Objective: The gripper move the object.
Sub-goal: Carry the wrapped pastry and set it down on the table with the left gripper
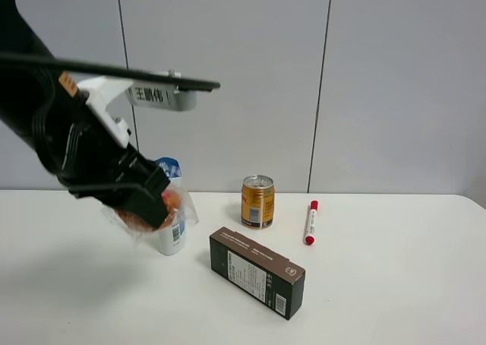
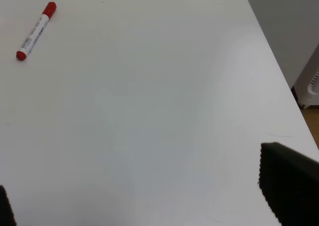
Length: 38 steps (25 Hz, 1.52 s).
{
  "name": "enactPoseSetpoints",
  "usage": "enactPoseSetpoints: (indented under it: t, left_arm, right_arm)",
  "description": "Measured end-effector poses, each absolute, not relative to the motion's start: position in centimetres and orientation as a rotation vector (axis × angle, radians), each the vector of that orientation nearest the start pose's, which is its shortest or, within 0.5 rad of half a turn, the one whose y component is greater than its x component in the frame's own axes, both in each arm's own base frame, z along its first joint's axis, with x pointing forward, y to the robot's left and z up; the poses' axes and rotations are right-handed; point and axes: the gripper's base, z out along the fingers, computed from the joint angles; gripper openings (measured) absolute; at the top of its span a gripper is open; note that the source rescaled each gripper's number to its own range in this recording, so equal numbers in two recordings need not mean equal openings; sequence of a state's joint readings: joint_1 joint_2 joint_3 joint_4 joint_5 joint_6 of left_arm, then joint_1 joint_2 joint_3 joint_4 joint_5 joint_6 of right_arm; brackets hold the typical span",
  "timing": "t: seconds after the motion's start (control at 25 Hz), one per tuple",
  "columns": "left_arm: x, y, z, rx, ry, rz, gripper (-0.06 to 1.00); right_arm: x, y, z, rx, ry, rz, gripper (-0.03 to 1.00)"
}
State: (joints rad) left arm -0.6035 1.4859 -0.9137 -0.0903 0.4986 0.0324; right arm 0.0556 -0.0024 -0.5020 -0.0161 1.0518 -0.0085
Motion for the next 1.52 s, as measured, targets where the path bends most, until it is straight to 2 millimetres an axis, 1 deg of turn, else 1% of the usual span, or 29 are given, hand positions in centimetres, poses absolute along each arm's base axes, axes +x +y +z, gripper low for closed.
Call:
enactPoseSetpoints:
  t: [0.08,0.16,0.28,0.4,0.52,0.64,0.76,1.04,1.32,1.36,1.4,1.48,1.52]
  left_arm:
    - [23.7,-16.8,21.8,0.701,2.453,-0.312,0.02]
    - [23.5,-16.6,20.5,0.683,2.408,-0.316,0.02]
    - [23.8,-16.6,18.9,0.661,2.354,-0.317,0.02]
    - [24.3,-16.9,16.8,0.669,2.38,-0.3,0.02]
    - [24.6,-17.1,14.3,0.687,2.445,-0.274,0.02]
    - [24.7,-17.2,12.6,0.698,2.487,-0.256,0.02]
    - [24.8,-17.2,11.8,0.708,2.497,-0.247,0.02]
    - [25.0,-17.3,11.7,0.773,2.451,-0.229,0.02]
    - [25.0,-17.3,11.7,0.778,2.444,-0.228,0.03]
    - [25.0,-17.3,11.7,0.775,2.445,-0.228,0.12]
    - [25.0,-17.3,11.7,0.773,2.446,-0.229,0.25]
    - [25.0,-17.3,11.7,0.767,2.448,-0.231,0.65]
    - [25.0,-17.3,11.7,0.764,2.449,-0.232,0.81]
  right_arm:
    - [-0.5,-0.2,27.9,-0.064,2.03,0.011,1.0]
    - [-0.5,-0.2,27.9,-0.064,2.03,0.011,1.0]
    - [-0.5,-0.2,27.9,-0.064,2.03,0.011,1.0]
    - [-0.5,-0.2,27.9,-0.064,2.03,0.011,1.0]
    - [-0.5,-0.2,27.9,-0.064,2.03,0.011,1.0]
    - [-0.5,-0.2,27.9,-0.064,2.03,0.011,1.0]
    - [-0.5,-0.2,27.9,-0.064,2.03,0.011,1.0]
    - [-0.5,-0.2,27.9,-0.064,2.03,0.011,1.0]
    - [-0.5,-0.2,27.9,-0.064,2.03,0.011,1.0]
    - [-0.5,-0.2,27.9,-0.064,2.03,0.011,1.0]
    - [-0.5,-0.2,27.9,-0.064,2.03,0.011,1.0]
    - [-0.5,-0.2,27.9,-0.064,2.03,0.011,1.0]
    - [-0.5,-0.2,27.9,-0.064,2.03,0.011,1.0]
